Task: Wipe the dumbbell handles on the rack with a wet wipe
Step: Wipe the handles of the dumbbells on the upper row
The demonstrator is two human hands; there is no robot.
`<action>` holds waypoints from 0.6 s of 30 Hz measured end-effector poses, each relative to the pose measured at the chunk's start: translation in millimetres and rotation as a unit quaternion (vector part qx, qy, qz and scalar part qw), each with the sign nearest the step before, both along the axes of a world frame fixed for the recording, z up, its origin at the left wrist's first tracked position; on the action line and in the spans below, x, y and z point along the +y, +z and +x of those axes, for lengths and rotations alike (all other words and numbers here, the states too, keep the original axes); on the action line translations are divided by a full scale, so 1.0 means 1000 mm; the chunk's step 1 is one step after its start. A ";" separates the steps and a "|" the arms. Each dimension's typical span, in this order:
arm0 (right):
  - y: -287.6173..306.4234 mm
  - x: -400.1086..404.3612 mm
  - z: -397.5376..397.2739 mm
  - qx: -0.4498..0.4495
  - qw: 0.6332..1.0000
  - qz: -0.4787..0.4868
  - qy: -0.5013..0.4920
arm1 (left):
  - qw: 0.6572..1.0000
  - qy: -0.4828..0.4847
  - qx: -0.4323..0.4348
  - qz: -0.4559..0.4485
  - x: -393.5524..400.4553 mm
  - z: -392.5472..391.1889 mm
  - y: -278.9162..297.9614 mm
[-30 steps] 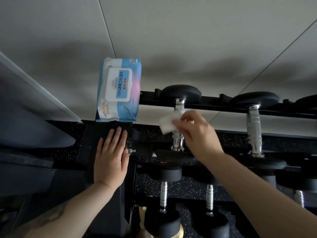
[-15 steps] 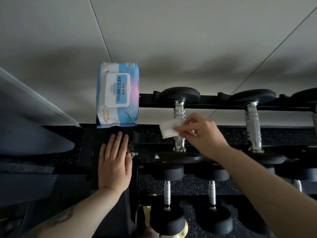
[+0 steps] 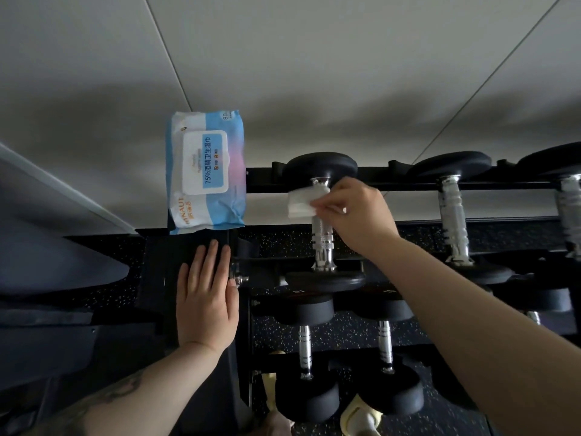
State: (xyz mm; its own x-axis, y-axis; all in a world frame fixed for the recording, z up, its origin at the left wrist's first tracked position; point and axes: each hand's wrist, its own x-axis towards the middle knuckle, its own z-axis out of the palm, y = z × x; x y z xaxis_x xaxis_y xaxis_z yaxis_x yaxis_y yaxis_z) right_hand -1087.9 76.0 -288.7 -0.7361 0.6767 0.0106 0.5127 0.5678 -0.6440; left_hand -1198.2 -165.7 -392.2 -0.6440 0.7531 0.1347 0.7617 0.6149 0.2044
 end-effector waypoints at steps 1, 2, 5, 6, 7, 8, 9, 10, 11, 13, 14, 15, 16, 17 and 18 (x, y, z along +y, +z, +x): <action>0.000 -0.001 -0.005 0.008 1.000 0.013 -0.023 | 1.000 0.001 0.001 0.002 0.000 0.000 0.000; -0.001 -0.004 -0.005 0.015 0.999 0.016 -0.037 | 1.000 0.003 0.002 0.001 0.000 0.000 0.000; -0.006 -0.017 0.022 -0.002 0.999 -0.037 0.025 | 1.000 0.002 0.004 0.006 0.000 0.000 0.000; -0.003 -0.021 0.033 -0.030 0.995 -0.073 0.061 | 1.000 0.002 0.006 0.006 0.000 0.000 0.000; 0.001 -0.021 0.038 -0.068 0.987 -0.104 0.099 | 1.000 0.003 0.006 0.005 0.000 0.000 0.000; 0.005 -0.017 0.039 -0.105 0.979 -0.113 0.134 | 1.000 0.004 0.006 0.006 0.001 0.001 0.000; 0.007 -0.011 0.033 -0.128 0.975 -0.100 0.154 | 1.000 0.004 0.005 0.007 0.001 0.001 0.000; 0.010 -0.004 0.023 -0.126 0.978 -0.076 0.150 | 1.000 0.004 0.006 0.007 0.001 0.001 0.001; 0.012 0.003 0.011 -0.109 0.986 -0.043 0.119 | 1.000 0.005 0.006 0.006 0.001 0.001 0.001; 0.013 0.012 -0.011 -0.061 0.998 0.016 0.026 | 1.000 0.005 0.006 0.004 0.001 0.001 0.001; 0.011 0.011 -0.017 -0.039 0.999 0.032 -0.003 | 1.000 0.005 0.007 0.003 0.000 0.001 0.001; 0.006 0.006 -0.016 -0.025 0.999 0.040 -0.013 | 1.000 0.004 0.007 0.004 0.000 0.001 0.001; 0.001 -0.002 -0.010 -0.017 0.999 0.039 -0.005 | 1.000 0.004 0.006 0.004 0.000 0.001 0.001; -0.003 -0.011 0.000 -0.013 0.999 0.032 0.014 | 1.000 0.004 0.005 0.004 0.000 0.001 0.001; -0.004 -0.017 0.011 -0.018 0.999 0.012 0.041 | 1.000 0.005 0.004 0.005 0.000 0.001 0.001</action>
